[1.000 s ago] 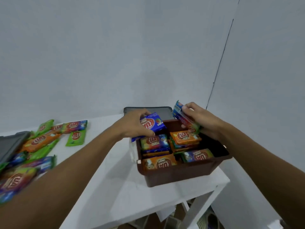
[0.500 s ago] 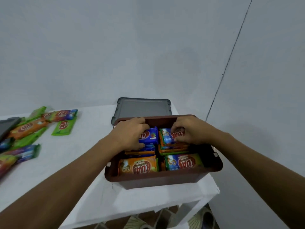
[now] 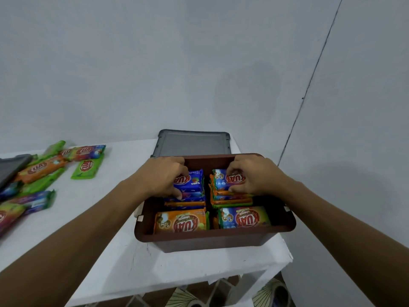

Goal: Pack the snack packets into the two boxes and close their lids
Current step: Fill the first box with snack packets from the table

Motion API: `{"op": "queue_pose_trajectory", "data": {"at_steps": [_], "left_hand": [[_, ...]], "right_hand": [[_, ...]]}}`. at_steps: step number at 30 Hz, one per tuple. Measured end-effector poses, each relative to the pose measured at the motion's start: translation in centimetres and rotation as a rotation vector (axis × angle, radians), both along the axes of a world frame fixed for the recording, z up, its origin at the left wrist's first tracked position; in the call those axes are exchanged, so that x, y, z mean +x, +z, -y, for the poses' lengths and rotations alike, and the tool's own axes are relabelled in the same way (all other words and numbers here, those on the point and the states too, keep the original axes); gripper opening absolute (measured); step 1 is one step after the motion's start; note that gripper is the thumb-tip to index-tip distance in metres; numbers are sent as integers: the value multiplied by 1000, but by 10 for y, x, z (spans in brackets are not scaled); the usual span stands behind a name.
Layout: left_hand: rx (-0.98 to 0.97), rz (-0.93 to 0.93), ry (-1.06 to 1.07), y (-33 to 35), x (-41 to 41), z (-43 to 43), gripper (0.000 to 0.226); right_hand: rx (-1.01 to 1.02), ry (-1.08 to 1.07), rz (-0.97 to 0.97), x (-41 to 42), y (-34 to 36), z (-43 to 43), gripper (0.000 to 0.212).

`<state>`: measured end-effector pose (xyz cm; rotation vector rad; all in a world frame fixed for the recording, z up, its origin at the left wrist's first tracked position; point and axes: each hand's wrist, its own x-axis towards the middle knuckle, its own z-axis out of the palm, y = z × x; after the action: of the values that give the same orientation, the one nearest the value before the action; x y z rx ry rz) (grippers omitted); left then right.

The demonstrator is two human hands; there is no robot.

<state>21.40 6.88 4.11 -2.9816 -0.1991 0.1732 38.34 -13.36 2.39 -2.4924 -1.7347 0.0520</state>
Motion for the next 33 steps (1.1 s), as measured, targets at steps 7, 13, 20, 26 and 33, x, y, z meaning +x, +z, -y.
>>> {"op": "queue_pose_trajectory", "data": {"at_steps": [7, 13, 20, 26, 33], "left_hand": [[-16, 77, 5, -8, -4, -1, 69], [-65, 132, 17, -6, -13, -4, 66], [-237, 506, 44, -23, -66, -31, 37], [-161, 432, 239, -50, -154, -100, 38], [-29, 213, 542, -87, -258, -181, 55]], "right_hand": [[-10, -16, 30, -3, 1, -1, 50], [-65, -68, 133, -15, 8, -4, 51], [108, -47, 7, -61, 14, -37, 23], [273, 41, -32, -138, 19, -111, 14], [101, 3, -147, -232, -11, -204, 26]]}}
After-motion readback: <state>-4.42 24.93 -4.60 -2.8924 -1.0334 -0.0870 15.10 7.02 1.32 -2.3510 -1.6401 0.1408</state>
